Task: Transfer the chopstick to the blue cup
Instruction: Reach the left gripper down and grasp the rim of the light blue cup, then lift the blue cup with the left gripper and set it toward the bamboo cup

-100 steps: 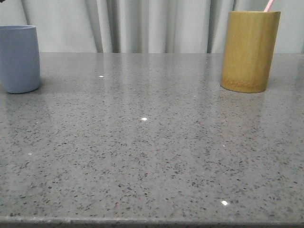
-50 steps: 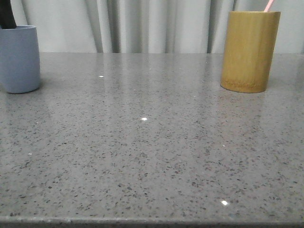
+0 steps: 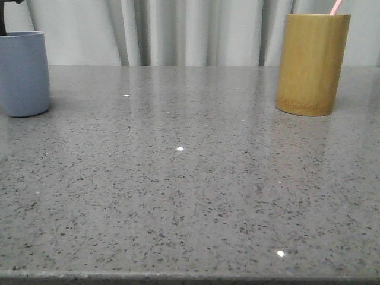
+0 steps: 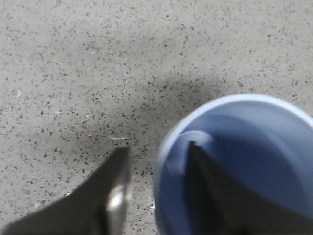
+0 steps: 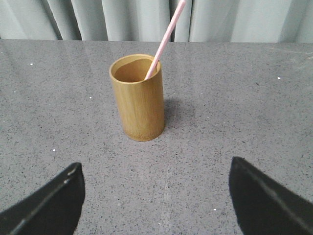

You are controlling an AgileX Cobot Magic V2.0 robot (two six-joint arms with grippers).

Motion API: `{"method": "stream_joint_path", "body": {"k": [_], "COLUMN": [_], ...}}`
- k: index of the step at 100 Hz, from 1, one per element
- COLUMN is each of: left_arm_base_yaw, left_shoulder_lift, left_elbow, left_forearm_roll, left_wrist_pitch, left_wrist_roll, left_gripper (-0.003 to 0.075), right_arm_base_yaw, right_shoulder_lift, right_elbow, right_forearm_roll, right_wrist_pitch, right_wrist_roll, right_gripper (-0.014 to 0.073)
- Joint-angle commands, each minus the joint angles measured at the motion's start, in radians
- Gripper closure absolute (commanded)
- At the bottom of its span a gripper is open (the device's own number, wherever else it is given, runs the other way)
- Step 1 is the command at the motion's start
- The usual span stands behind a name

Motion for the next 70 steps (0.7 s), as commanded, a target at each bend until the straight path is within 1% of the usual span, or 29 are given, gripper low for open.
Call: {"method": "stream_joint_path", "body": {"k": [1,18,31,47,70], "left_arm_base_yaw": [0.002,0.002,-0.027,-0.12,-0.302], "left_shoulder_lift": [-0.041,-0.041,-0.041,-0.041,-0.018], "left_elbow": [-0.033,-0.071,-0.14,-0.215,-0.319], "left_forearm_roll": [-0.025,-0.057,-0.067,-0.067,-0.03], "left_wrist_pitch": [-0.045,-0.012,0.033,0.069,0.067], "left_wrist_roll": [-0.007,-0.007,-0.005,-0.005,-0.005], "left_gripper": [0.0741,0.0739,0.0739,0.0739,0.0739], "right_arm_base_yaw": [-0.004,-0.004,-0.004,-0.004,-0.004], "right_shoulder_lift": [0.017,0.017,0.017,0.017,0.018], "right_elbow": [-0.031,-0.031,-0.031,-0.031,-0.031], "right_forearm_roll": [-0.001,-0.001,-0.001,-0.001,-0.001], "right_wrist_pitch": [-0.077,-0.077,-0.078,-0.078,-0.078], "right_wrist_roll": [-0.012,-0.012,-0.012,-0.012,-0.012], "right_gripper": [-0.001,-0.001,-0.001,-0.001,-0.001]}}
